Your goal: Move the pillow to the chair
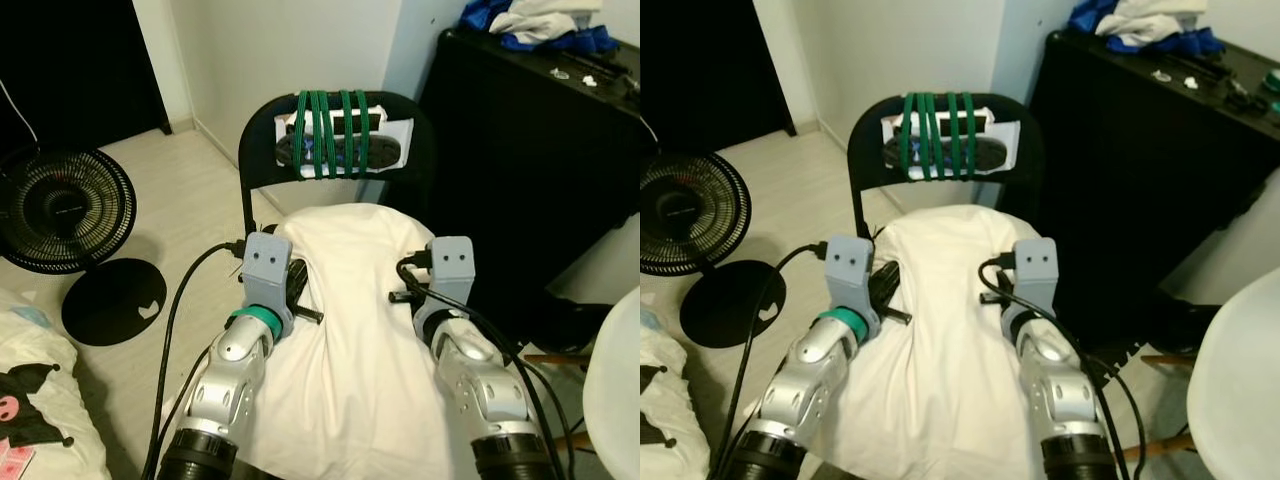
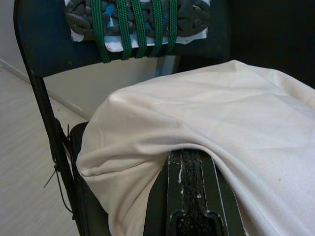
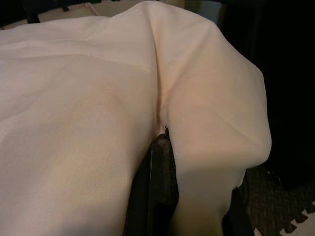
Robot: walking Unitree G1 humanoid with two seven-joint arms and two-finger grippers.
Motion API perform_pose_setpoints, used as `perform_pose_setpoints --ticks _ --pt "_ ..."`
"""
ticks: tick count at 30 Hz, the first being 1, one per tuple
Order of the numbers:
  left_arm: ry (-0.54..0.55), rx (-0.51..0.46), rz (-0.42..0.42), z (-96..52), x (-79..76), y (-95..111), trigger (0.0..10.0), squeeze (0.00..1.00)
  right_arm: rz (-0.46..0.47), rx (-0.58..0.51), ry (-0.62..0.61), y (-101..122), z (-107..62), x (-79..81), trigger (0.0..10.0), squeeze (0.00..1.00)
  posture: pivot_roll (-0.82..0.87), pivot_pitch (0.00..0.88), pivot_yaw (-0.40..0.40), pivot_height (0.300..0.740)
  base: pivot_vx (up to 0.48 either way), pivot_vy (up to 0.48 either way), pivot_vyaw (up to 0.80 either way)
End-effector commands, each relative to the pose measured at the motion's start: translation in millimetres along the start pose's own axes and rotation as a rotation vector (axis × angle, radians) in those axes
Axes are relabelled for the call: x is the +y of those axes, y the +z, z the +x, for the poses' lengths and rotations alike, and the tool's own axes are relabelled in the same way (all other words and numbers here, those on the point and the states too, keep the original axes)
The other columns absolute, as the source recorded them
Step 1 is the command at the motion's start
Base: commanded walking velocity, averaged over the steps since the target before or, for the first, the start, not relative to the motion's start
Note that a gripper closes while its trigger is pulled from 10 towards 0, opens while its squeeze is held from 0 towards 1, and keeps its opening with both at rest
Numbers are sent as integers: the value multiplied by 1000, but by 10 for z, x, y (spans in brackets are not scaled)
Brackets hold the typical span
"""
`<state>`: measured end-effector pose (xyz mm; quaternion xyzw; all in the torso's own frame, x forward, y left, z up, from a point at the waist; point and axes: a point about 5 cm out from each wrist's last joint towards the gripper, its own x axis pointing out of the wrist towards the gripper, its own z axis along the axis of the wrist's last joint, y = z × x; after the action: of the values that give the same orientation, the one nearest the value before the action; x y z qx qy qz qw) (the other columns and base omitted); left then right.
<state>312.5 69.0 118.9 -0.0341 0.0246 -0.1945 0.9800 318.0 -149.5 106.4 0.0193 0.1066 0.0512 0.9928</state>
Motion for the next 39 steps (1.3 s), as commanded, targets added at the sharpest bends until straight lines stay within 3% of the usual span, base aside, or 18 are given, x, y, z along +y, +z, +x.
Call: perform_pose_setpoints --ticks 1,10,14,18,22,28,30,33,39 --pt "-33 -26 19 -1 -88 50 10000 0 4 -50 23 91 29 78 10000 0 10 86 22 642 0 0 0" --pt "-27 -23 21 -7 -82 48 10000 0 26 -76 20 126 36 73 10000 0 18 110 46 633 0 0 0" --pt "21 -33 11 6 -20 73 10000 0 -21 -126 5 228 61 63 10000 0 20 149 58 628 0 0 0" --pt "35 -44 9 -14 18 117 10000 0 -5 -209 12 395 80 63 10000 0 26 213 72 628 0 0 0" --pt "41 -54 10 -14 28 141 10000 0 4 -224 10 436 100 55 10000 0 27 221 73 628 0 0 0" --pt "177 -151 57 18 227 380 10000 0 -20 -254 63 587 272 130 10000 0 48 280 73 628 0 0 0" --pt "177 -151 57 18 227 380 10000 0 -20 -254 63 587 272 130 10000 0 48 280 73 628 0 0 0" --pt "278 -185 81 45 380 483 10000 0 -32 -261 97 688 407 202 10000 0 54 292 71 618 0 0 0" --pt "322 -175 118 91 445 474 10000 0 -47 -258 102 770 508 241 10000 0 53 294 71 609 0 0 0"
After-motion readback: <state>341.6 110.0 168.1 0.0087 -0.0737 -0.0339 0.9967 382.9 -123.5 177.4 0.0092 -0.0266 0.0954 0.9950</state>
